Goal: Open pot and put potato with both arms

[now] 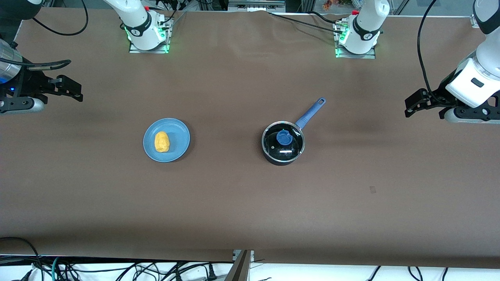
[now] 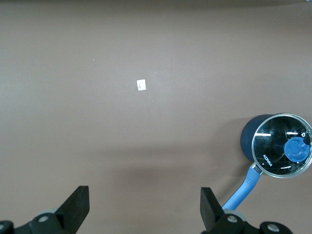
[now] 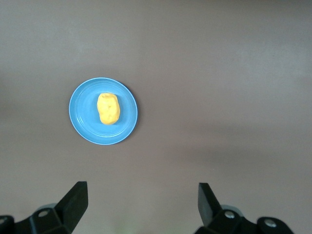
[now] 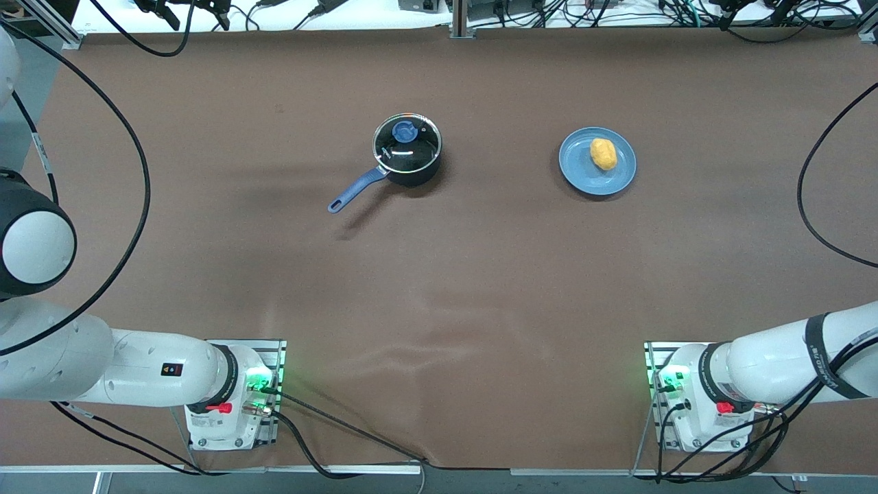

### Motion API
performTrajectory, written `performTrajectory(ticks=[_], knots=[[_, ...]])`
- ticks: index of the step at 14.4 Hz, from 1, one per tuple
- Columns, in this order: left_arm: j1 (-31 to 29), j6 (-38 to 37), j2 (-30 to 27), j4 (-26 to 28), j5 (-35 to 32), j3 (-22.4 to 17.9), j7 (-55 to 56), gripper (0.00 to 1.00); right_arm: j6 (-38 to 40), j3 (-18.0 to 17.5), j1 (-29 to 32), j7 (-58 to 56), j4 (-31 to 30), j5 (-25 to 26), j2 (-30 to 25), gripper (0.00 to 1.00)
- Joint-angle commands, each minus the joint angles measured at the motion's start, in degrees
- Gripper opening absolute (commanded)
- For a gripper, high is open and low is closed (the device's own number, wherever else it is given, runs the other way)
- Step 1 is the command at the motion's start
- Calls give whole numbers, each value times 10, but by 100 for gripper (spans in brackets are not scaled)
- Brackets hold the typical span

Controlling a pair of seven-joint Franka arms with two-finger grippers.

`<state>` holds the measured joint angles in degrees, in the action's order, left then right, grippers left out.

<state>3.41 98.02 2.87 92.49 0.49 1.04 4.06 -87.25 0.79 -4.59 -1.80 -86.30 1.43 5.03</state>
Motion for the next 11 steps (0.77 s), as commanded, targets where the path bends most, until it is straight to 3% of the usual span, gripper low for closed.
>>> performTrajectory(ticks=[1, 11], knots=[[-1, -3, 6, -13, 5, -1, -15, 100, 4, -7, 8, -4, 9, -2, 4, 100], [6, -4, 6, -15, 4, 3, -5, 100, 2, -7, 6, -1, 10, -3, 6, 100]])
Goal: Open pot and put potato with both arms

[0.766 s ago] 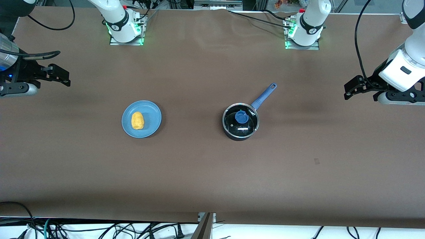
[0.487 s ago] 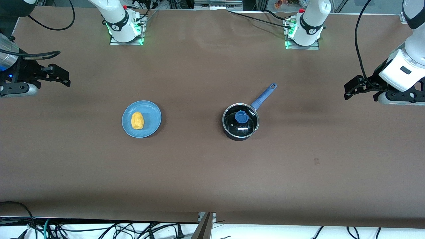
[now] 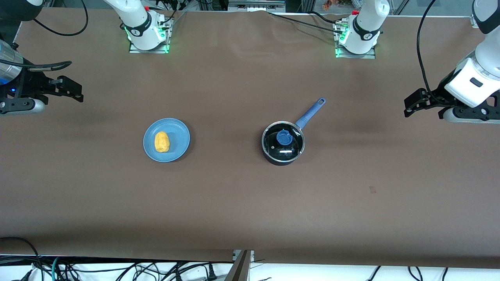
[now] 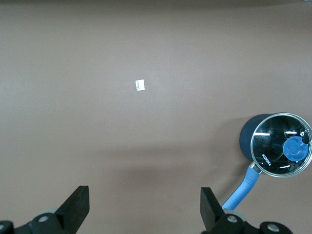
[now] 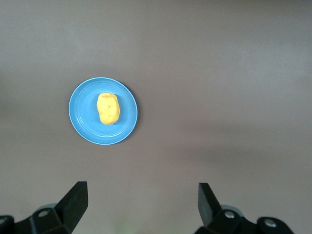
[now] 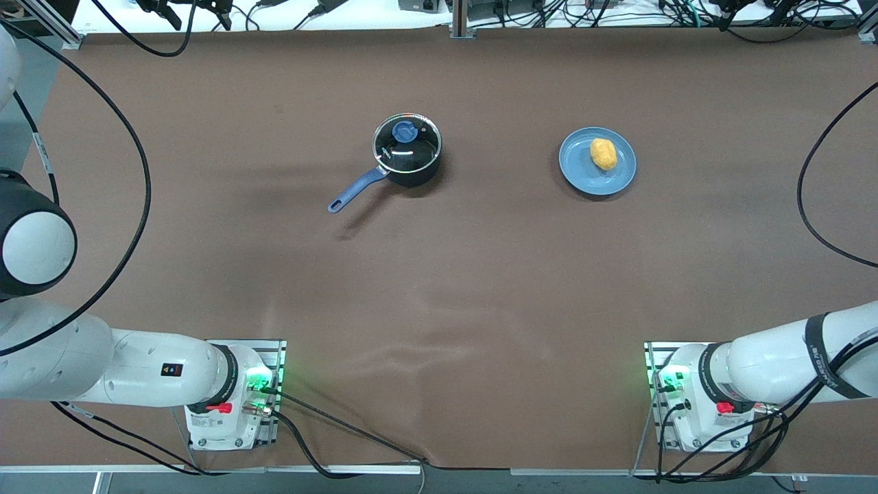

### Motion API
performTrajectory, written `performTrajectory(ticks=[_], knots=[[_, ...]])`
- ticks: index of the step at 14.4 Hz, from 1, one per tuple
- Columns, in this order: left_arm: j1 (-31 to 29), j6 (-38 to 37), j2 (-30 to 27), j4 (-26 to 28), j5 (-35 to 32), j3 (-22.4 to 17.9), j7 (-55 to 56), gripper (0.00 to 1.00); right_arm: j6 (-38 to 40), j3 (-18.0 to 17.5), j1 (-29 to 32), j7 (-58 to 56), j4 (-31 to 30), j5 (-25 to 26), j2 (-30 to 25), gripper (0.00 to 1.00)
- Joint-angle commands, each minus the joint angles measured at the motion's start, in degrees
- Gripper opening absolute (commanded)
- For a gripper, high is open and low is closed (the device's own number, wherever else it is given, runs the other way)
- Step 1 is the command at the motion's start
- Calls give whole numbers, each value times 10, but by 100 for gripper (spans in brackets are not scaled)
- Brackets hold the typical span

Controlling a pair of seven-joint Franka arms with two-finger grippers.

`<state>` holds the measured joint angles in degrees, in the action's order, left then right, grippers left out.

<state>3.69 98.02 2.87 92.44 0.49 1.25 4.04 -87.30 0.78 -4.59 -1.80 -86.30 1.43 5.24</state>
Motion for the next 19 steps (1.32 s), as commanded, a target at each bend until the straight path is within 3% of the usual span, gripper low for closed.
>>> performTrajectory(ticks=[1, 13, 17, 19], knots=[[4, -4, 6, -15, 4, 1, 0, 100, 3, -7, 6, 1, 9, -3, 4, 100], [4, 1, 20, -12, 4, 77, 144, 100, 2, -8, 6, 6, 9, 0, 4, 100], [4, 27, 32, -2, 3, 103, 199, 100, -8, -9, 8, 1, -9, -1, 5, 100], [4, 39, 41, -1, 2, 119, 221, 100, -36, -9, 10, 0, -50, -2, 6, 100]])
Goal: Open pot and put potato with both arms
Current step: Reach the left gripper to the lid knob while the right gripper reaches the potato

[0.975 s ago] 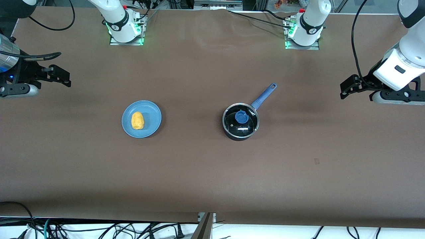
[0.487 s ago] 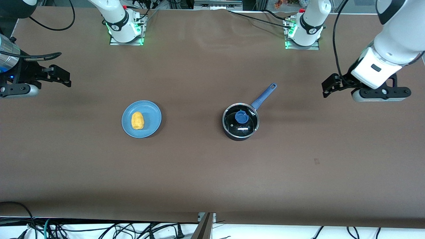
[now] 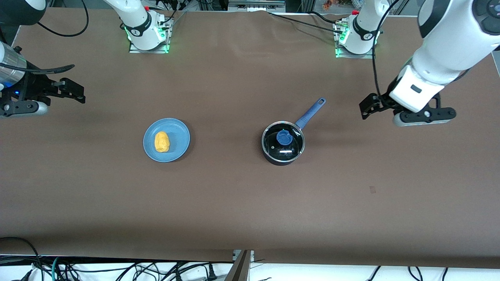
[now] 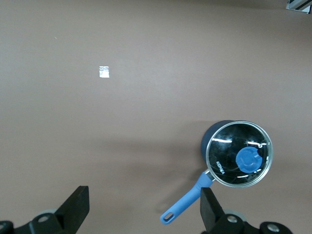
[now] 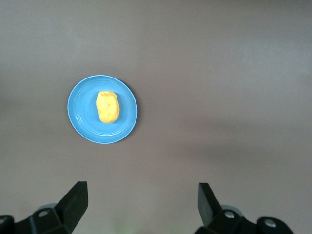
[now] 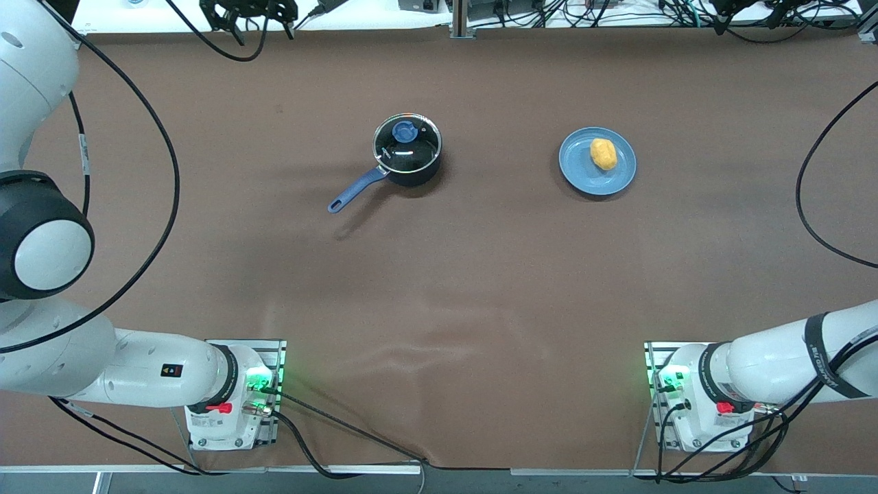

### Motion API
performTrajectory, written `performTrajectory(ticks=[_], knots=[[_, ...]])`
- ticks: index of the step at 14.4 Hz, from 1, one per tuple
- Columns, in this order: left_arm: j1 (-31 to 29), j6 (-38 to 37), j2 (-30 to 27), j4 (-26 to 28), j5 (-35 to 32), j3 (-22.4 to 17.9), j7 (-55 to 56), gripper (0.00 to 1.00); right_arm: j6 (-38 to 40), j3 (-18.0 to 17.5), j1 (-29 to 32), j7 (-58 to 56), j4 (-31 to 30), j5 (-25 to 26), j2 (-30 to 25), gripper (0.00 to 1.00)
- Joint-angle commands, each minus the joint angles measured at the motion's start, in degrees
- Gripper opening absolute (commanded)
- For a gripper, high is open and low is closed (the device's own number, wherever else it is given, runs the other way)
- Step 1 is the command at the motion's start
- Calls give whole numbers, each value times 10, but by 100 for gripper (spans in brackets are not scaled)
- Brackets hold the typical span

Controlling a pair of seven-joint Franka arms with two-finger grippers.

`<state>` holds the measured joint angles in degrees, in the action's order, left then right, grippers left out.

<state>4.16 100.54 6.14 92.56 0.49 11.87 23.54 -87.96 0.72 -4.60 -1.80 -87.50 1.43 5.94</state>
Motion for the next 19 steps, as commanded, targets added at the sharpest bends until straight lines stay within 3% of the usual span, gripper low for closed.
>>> performTrajectory(ticks=[1, 6, 12, 19], knots=[[1, 21, 9, 4, 0, 14, 35, 100, -44, -8, 10, 0, -55, -2, 10, 100], [17, 70, 12, 46, -19, 32, 101, 100, -63, -8, -8, 0, -56, 1, 49, 100], [29, 166, 19, 115, -19, 47, 162, 100, -164, -8, -40, 7, -62, -4, 159, 100], [56, 221, 62, 122, -53, 56, 259, 100, -273, -34, -50, 33, -104, -6, 219, 100]])
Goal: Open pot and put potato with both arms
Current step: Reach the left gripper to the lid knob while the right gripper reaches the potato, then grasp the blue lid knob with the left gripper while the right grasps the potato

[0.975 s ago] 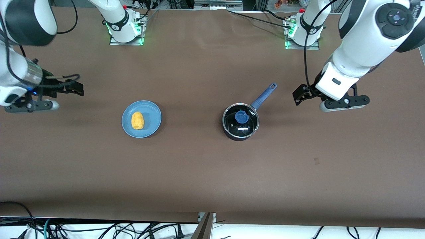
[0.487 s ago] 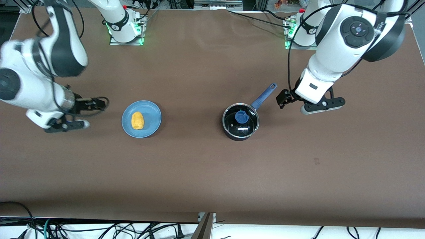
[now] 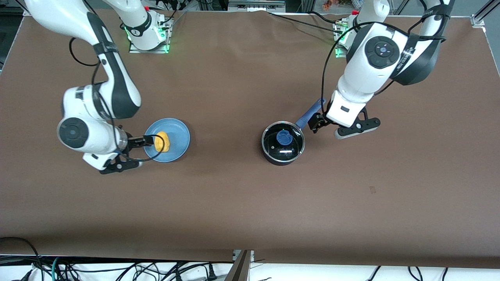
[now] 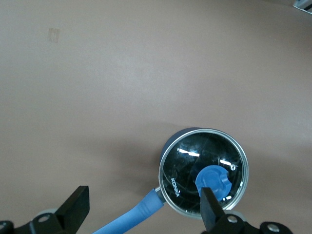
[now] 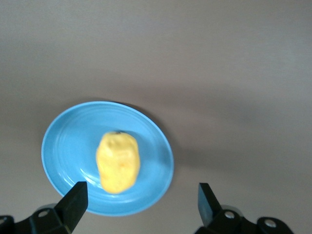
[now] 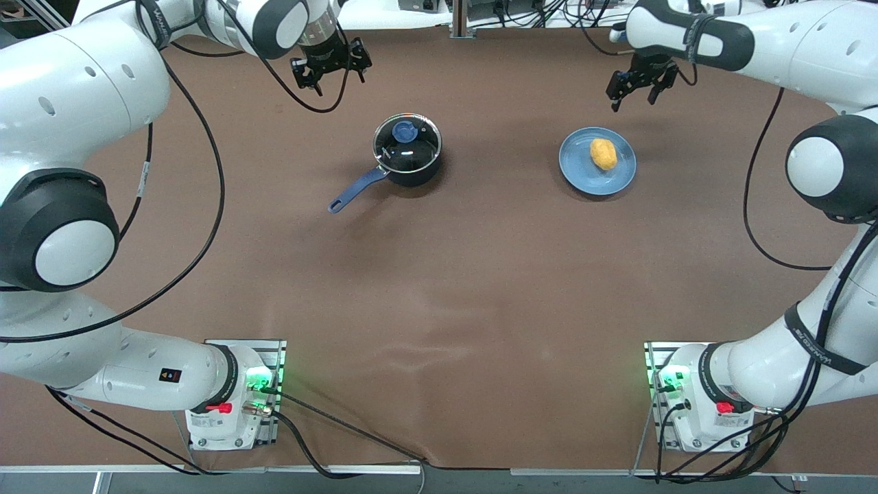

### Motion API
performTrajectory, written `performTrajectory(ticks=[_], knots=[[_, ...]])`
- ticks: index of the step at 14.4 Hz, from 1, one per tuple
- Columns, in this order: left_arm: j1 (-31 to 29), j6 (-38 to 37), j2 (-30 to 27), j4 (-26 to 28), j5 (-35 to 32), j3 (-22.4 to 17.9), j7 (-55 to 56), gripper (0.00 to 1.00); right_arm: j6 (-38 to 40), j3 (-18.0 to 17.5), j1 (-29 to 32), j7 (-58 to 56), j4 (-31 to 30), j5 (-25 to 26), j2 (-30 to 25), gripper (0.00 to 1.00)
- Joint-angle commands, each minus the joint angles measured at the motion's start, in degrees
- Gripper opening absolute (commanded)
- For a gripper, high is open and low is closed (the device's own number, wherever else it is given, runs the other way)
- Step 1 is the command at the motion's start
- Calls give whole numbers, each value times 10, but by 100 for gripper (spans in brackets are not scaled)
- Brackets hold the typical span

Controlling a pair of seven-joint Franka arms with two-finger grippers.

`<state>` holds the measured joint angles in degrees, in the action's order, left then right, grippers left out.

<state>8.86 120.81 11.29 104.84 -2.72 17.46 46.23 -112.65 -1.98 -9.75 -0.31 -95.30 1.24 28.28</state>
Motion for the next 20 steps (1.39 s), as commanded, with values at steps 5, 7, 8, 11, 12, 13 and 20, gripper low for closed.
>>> performTrajectory(ticks=[5, 7, 8, 11, 12, 13, 20], knots=[[38, 62, 51, -1, -51, 0, 132, 100, -78, -7, 2, 20, -76, -5, 7, 100], [48, 84, 65, 0, -52, -1, 166, 100, -79, -12, 2, 21, -81, -6, 11, 100], [52, 98, 72, 0, -52, -1, 177, 100, -79, -15, 2, 24, -81, -6, 12, 100], [60, 115, 82, 1, -62, -1, 186, 100, -84, -27, 2, 49, -81, -6, 23, 100], [62, 119, 89, 0, -83, 0, 194, 100, -96, -27, 1, 50, -87, -6, 28, 100], [71, 124, 98, 0, -98, -1, 218, 100, -116, -28, 1, 51, -99, -6, 30, 100], [86, 164, 133, -1, -155, -1, 268, 100, -137, -28, 0, 56, -124, -6, 30, 100]])
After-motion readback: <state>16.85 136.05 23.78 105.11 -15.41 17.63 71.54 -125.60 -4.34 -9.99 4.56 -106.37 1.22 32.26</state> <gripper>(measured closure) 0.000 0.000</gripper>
